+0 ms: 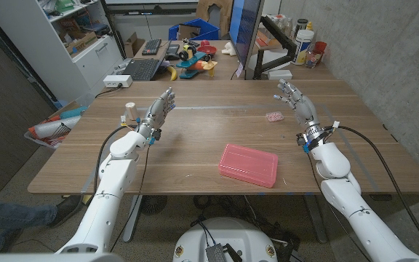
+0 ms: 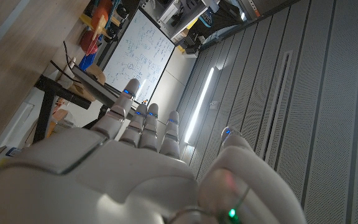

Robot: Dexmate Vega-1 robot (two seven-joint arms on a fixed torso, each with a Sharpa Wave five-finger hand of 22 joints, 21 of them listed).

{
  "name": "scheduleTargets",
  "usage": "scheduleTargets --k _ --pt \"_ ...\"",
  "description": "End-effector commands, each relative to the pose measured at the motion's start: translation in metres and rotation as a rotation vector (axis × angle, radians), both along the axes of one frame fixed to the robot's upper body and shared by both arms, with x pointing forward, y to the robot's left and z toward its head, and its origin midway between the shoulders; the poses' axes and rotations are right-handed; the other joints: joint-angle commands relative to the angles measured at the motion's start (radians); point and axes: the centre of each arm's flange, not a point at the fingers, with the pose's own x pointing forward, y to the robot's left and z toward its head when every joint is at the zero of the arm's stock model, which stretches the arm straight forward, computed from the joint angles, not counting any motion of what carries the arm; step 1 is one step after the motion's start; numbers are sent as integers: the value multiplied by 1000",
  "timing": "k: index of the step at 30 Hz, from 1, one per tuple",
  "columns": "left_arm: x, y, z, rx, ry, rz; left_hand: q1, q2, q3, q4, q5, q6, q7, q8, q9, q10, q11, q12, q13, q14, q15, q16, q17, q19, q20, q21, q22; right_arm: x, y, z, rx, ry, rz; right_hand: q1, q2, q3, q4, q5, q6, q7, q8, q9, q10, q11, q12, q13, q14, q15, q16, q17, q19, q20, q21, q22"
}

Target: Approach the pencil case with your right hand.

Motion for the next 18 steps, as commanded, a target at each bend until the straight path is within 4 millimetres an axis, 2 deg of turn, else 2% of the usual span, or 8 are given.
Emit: scheduleTargets --k 1,4,5,18 --pt "2 1 -2 2 10 -2 4 10 1 -8 -4 8 -1 5 4 7 2 -1 0 -8 -2 1 3 -40 9 -2 6 -5 3 -1 -10 -24 -4 8 5 2 -6 6 14 -2 5 1 10 -5 0 -1 15 -4 2 -1 11 -4 -5 3" --pt "3 1 -2 3 11 -1 4 10 1 -9 -4 9 -2 5 4 7 2 -2 0 -7 -3 1 3 -40 9 -4 6 -8 4 1 -18 -36 -5 9 7 2 -7 7 17 -4 6 1 16 -12 0 -1 17 -4 2 -2 12 -3 -8 3" --pt "3 1 -2 2 11 -1 4 11 1 -9 -4 9 -2 5 4 7 1 -2 0 -7 -3 1 3 -40 9 -4 6 -8 4 2 -22 -40 -3 9 7 2 -7 7 18 -5 5 1 19 -5 0 -1 18 -4 1 -3 13 -3 -10 3" --pt "0 2 1 5 3 3 3 12 0 -11 -4 11 -3 5 4 9 2 -3 0 -6 -3 1 3 -38 10 -10 6 -16 9 9 -38 -85 8 9 10 3 -9 8 26 -7 5 1 27 -10 -3 -2 23 -3 -1 -5 23 -5 -17 3"
